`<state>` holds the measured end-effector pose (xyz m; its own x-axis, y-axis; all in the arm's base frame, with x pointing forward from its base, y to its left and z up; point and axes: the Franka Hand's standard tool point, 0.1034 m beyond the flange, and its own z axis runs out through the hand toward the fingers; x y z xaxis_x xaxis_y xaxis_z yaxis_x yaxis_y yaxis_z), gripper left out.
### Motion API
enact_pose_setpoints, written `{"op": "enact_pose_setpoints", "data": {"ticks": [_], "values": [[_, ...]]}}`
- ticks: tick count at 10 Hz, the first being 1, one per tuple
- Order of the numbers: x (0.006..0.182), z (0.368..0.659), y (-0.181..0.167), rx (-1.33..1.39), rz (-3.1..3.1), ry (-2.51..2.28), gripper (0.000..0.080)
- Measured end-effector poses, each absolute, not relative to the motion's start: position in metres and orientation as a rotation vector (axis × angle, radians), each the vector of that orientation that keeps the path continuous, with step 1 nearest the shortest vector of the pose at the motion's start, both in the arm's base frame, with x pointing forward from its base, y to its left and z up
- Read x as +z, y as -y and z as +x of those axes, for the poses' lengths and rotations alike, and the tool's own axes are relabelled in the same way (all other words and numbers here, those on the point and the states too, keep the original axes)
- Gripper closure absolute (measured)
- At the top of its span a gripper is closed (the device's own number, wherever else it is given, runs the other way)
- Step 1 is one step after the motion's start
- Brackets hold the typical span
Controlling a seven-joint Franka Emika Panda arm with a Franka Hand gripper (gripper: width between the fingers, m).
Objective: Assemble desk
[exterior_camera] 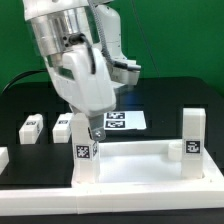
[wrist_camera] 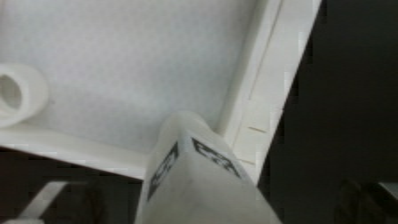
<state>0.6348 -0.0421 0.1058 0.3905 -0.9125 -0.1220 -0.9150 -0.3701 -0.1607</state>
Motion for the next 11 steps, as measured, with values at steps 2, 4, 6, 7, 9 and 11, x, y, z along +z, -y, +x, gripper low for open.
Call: {"op": "enact_pose_setpoints", "data": {"ticks": [2,4,6,7,9,11], "values": [[0.1084,0.6351,0.0505,-0.022,-2.731,-1.187,0.0150],[0.1090,0.6397,0.0469,-0.059,-2.885,-0.837,0.0150],[0.1086,0.6395,0.0482,-0.053,-2.860,-0.914,0.0271],[0.1084,0.6394,0.0482,-0.051,-2.854,-0.934,0.0410],[0.1070,0.6373,0.0527,-0.033,-2.793,-1.116,0.0498],[0.1068,0.6372,0.0539,-0.019,-2.702,-1.319,0.0501]]}}
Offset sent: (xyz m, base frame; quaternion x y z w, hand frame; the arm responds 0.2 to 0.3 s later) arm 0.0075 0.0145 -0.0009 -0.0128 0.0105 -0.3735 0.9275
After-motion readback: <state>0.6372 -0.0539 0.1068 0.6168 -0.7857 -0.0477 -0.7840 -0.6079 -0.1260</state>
